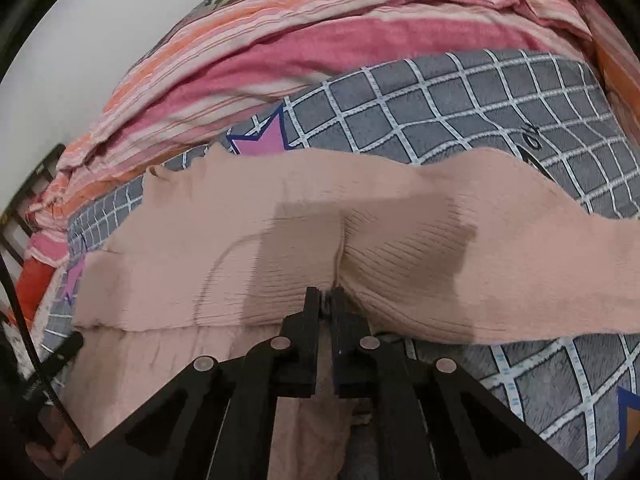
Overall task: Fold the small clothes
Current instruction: 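Grasp the other sleeve with the right gripper and lift it, then fold the held sleeve over the sweater body with the right gripper, release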
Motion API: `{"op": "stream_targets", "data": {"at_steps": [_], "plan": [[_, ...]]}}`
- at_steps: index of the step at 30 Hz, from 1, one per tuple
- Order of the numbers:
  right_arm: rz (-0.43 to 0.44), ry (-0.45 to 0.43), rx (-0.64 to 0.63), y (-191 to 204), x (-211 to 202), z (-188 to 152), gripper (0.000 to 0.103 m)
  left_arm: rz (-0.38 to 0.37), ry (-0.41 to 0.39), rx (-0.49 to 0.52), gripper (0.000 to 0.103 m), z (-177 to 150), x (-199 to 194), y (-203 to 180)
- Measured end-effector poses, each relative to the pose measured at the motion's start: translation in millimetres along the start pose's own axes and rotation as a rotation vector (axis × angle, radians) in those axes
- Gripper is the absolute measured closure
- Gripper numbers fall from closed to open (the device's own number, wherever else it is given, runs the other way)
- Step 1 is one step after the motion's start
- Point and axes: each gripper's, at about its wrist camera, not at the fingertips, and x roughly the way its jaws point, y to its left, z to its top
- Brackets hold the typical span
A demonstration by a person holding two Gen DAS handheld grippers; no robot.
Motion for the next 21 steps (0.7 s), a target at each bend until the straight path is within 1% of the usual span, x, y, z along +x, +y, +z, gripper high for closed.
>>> {"op": "stream_targets", "data": {"at_steps": [2,4,5,6,7,9,11,12,14,16,17,18,19,21], "plan": [[-0.006,-0.011,0.015,-8,-12,-2,0.094,0.010,0.006,0.007,0.029,0,2,-1],[-0.037,-0.039,0.002,-19,-35,-2,0.080,0.022,0.007,0.020,0.029,-1,2,-3],[-0.060,-0.061,0.000,-26,-46,-1,0.063,0.029,0.009,0.028,0.029,-1,3,-5],[-0.104,-0.093,0.004,-37,-61,1,0.049,0.035,0.011,0.039,0.027,-1,4,-7],[-0.156,-0.129,0.011,-48,-75,2,0.046,0.036,0.013,0.048,0.026,-1,4,-8],[-0.248,-0.179,0.021,-78,-105,-1,0.043,0.038,0.015,0.061,0.025,-1,4,-11],[-0.269,-0.194,0.039,-110,-126,-9,0.041,0.040,0.014,0.068,0.025,-2,4,-12],[-0.281,-0.191,0.061,-134,-136,-18,0.041,0.038,0.013,0.071,0.025,-2,4,-12],[-0.290,-0.178,0.102,-164,-143,-31,0.041,0.039,0.013,0.072,0.025,-2,4,-13],[-0.251,-0.145,0.183,-201,-143,-48,0.041,0.039,0.015,0.074,0.025,-2,5,-13],[-0.233,-0.137,0.211,-210,-141,-52,0.041,0.039,0.015,0.076,0.025,-2,5,-13],[-0.177,-0.146,0.253,-224,-139,-57,0.041,0.037,0.015,0.077,0.025,-2,6,-13],[-0.155,-0.161,0.267,-229,-142,-62,0.041,0.032,0.016,0.077,0.024,-3,6,-13],[-0.133,-0.188,0.322,-242,-142,-58,0.041,0.023,0.020,0.070,0.024,-2,7,-11]]}}
